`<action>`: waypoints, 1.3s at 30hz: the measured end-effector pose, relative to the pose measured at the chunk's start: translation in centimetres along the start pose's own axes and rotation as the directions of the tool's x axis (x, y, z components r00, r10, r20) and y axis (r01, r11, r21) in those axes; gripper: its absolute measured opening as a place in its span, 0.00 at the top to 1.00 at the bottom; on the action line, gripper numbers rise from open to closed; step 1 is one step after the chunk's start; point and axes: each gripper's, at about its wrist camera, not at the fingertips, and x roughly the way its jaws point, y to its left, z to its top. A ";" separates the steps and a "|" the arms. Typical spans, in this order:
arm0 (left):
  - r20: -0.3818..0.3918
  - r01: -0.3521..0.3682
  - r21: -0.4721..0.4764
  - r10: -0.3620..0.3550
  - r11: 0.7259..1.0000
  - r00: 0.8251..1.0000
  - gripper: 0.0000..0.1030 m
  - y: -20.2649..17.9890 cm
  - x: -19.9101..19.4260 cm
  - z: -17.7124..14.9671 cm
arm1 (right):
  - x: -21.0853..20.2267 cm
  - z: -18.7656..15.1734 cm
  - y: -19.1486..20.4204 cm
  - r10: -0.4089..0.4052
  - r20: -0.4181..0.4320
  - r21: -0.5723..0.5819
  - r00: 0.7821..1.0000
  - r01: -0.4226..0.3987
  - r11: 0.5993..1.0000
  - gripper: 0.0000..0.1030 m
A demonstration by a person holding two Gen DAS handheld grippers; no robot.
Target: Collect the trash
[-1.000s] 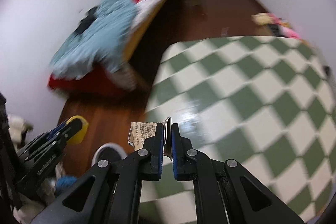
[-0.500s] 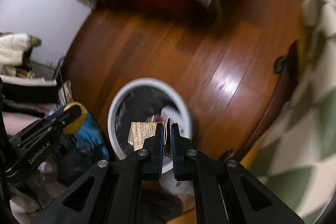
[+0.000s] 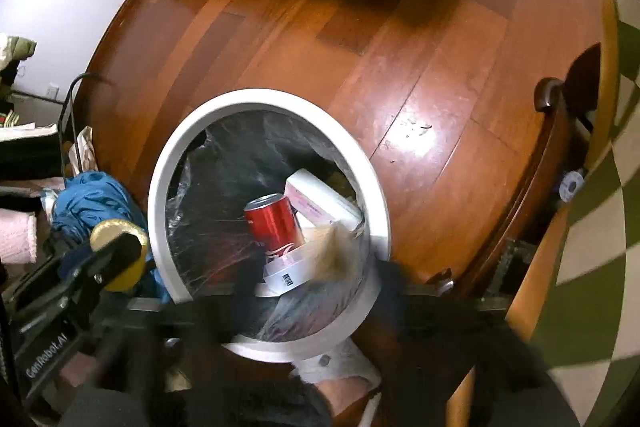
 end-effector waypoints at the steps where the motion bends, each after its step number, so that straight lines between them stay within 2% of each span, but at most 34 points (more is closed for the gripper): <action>1: 0.012 -0.001 -0.004 0.001 1.000 1.000 0.24 0.2 -0.5 -0.1 | -0.7 -0.4 0.2 -0.003 0.016 0.007 1.000 0.003 1.000 0.16; 2: 0.029 0.001 -0.004 -0.001 1.000 1.000 0.08 0.5 -1.5 -0.4 | -1.2 -0.8 0.4 -0.010 0.021 0.006 1.000 0.010 1.000 0.16; 4: 0.041 -0.012 -0.003 0.012 1.000 0.999 0.07 1.0 -2.6 -0.8 | -2.6 -1.8 1.0 -0.031 0.032 0.000 0.999 0.031 1.000 0.16; 6: 0.053 -0.020 -0.008 0.021 1.000 0.998 0.07 1.7 -4.1 -1.3 | -3.7 -2.6 1.7 -0.064 0.032 -0.029 0.997 0.065 0.997 0.03; 7: 0.067 -0.026 -0.012 0.027 1.000 0.997 0.07 2.0 -5.0 -1.7 | -4.5 -3.2 2.1 -0.085 0.036 -0.047 0.996 0.086 0.995 0.01; 13: 0.115 -0.044 -0.029 0.048 0.999 0.992 0.06 3.3 -9.4 -3.7 | -9.2 -5.9 4.3 -0.112 0.079 -0.128 0.991 0.121 0.984 0.01; 23: 0.217 -0.047 -0.008 0.047 0.999 0.975 0.06 2.3 -19.0 -7.3 | -20.6 -10.2 6.4 -0.021 0.184 -0.178 0.983 0.054 0.982 0.01; 31: 0.296 0.017 0.002 -0.016 1.000 0.955 0.06 0.0 -27.4 -11.0 | -30.8 -15.5 6.8 0.096 0.256 -0.243 0.962 -0.032 0.969 0.01; 39: 0.317 0.109 0.029 -0.112 0.994 0.942 0.06 -2.2 -32.5 -13.8 | -38.4 -20.0 6.6 0.165 0.285 -0.295 0.944 -0.078 0.952 0.01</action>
